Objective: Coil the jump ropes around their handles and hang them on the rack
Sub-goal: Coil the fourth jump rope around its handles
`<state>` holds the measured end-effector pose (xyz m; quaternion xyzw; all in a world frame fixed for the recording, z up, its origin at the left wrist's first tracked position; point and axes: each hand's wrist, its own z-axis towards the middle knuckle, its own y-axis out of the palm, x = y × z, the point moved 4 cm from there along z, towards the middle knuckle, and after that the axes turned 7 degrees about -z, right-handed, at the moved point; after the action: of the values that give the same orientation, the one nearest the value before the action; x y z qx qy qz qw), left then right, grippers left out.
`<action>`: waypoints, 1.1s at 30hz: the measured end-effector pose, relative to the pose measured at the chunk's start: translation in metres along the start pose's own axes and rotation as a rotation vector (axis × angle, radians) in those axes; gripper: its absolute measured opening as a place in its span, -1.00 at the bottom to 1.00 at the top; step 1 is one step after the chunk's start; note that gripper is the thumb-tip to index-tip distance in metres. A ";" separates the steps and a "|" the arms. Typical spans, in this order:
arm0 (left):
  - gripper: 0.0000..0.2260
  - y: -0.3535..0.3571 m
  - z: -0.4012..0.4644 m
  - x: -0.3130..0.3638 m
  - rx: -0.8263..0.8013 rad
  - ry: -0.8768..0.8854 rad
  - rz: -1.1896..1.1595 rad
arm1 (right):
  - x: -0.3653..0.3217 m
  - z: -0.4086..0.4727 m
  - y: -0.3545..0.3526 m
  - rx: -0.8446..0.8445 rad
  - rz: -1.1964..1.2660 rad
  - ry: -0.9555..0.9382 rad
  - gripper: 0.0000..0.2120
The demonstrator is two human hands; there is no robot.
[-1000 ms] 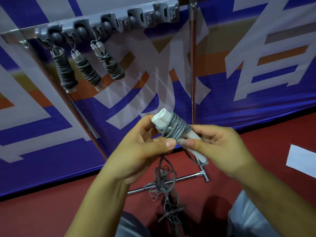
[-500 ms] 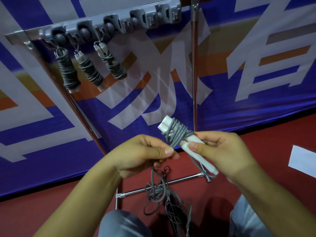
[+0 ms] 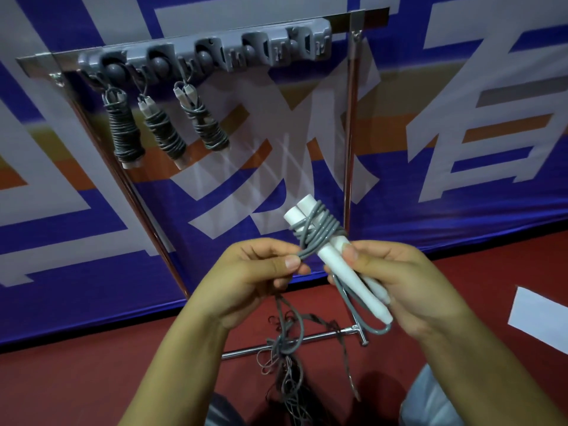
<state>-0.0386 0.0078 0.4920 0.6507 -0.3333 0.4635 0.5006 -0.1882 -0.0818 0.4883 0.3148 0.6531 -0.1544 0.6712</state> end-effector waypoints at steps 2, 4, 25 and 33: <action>-0.82 -0.001 0.002 0.003 0.019 0.088 -0.005 | -0.002 0.004 0.001 -0.061 0.025 0.033 -0.78; -0.72 0.001 0.004 0.005 -0.034 0.174 0.014 | -0.002 0.010 0.004 -0.143 0.086 0.103 -0.76; -0.68 0.005 0.006 0.000 0.116 0.358 0.086 | -0.009 0.012 0.007 0.080 -0.418 -0.280 -0.72; -0.69 0.022 0.004 -0.001 0.246 0.355 -0.062 | -0.002 0.007 0.015 0.317 -0.912 -0.658 -0.54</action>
<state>-0.0571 -0.0022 0.4981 0.6250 -0.1604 0.5924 0.4825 -0.1739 -0.0749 0.4937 0.0339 0.4489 -0.6130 0.6493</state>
